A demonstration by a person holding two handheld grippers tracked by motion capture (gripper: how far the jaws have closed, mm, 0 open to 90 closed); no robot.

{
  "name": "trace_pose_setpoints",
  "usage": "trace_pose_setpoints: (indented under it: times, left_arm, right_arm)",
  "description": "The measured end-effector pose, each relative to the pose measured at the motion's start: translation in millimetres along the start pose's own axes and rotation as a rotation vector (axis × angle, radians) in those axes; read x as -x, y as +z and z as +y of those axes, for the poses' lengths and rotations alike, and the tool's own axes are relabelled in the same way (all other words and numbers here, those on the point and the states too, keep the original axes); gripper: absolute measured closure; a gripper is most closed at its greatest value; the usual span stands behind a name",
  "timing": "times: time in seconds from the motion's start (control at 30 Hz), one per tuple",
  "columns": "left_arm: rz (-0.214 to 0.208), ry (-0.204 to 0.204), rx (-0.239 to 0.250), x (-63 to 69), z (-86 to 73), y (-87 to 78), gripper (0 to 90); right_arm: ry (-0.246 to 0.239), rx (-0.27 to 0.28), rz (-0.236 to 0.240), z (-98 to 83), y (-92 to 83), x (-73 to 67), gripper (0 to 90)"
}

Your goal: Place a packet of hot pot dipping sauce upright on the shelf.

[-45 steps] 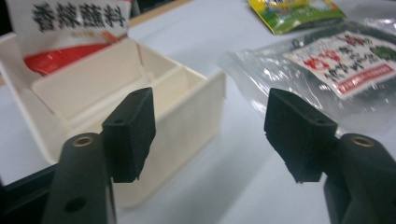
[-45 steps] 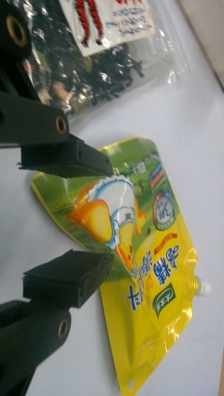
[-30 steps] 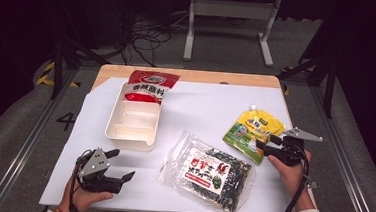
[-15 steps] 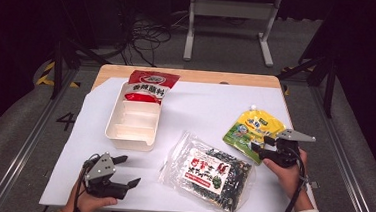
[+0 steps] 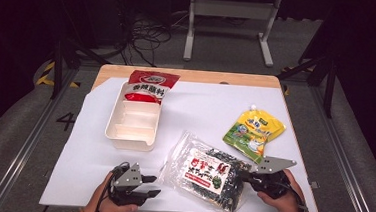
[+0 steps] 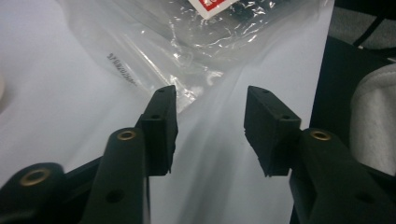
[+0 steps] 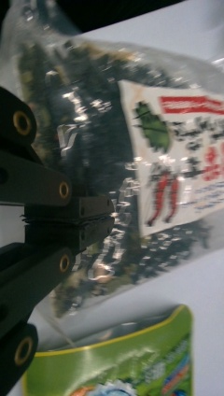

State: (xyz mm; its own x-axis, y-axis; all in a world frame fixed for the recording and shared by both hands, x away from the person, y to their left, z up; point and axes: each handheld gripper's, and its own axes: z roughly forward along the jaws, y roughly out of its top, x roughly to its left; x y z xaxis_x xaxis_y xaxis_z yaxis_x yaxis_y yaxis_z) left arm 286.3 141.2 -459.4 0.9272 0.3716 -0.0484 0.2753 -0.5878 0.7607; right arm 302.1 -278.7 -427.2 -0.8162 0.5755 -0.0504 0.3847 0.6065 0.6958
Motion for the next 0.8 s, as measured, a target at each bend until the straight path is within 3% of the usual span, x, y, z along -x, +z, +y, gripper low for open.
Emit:
trace_pose_setpoints:
  times: [0.1,0.23,0.3,0.4,0.47,0.63,0.7,0.8]
  left_arm:
    - [-0.025,0.022,-0.017,1.5,4.1,6.3,67.8]
    - [-0.032,0.027,-0.041,1.6,9.3,16.0,70.3]
    - [-0.039,0.025,-0.030,-0.4,12.3,19.3,67.7]
    - [-0.048,-0.011,-0.031,-3.5,13.0,20.7,60.3]
    - [-0.043,-0.008,-0.036,-3.7,12.9,19.8,59.1]
    - [-0.129,-0.037,-0.045,2.5,10.3,13.5,60.1]
    - [-0.126,-0.024,-0.057,4.0,11.2,16.3,59.2]
    - [-0.159,-0.063,-0.047,3.2,16.1,25.1,52.6]
  right_arm:
    - [0.003,-0.038,0.017,-9.5,0.1,0.3,90.0]
    - [0.021,-0.021,0.031,-17.4,0.8,-2.9,90.0]
    - [0.023,-0.018,0.033,-16.9,1.1,-4.1,90.0]
    - [0.013,-0.018,0.034,-17.0,2.8,-5.4,90.0]
    - [0.011,-0.021,0.035,-17.0,3.3,-5.5,90.0]
    - [0.023,-0.015,0.047,-18.7,4.5,-6.9,90.0]
    - [0.027,-0.012,0.051,-18.9,4.6,-6.9,90.0]
    - [0.033,-0.007,0.060,-18.0,6.8,-8.5,90.0]
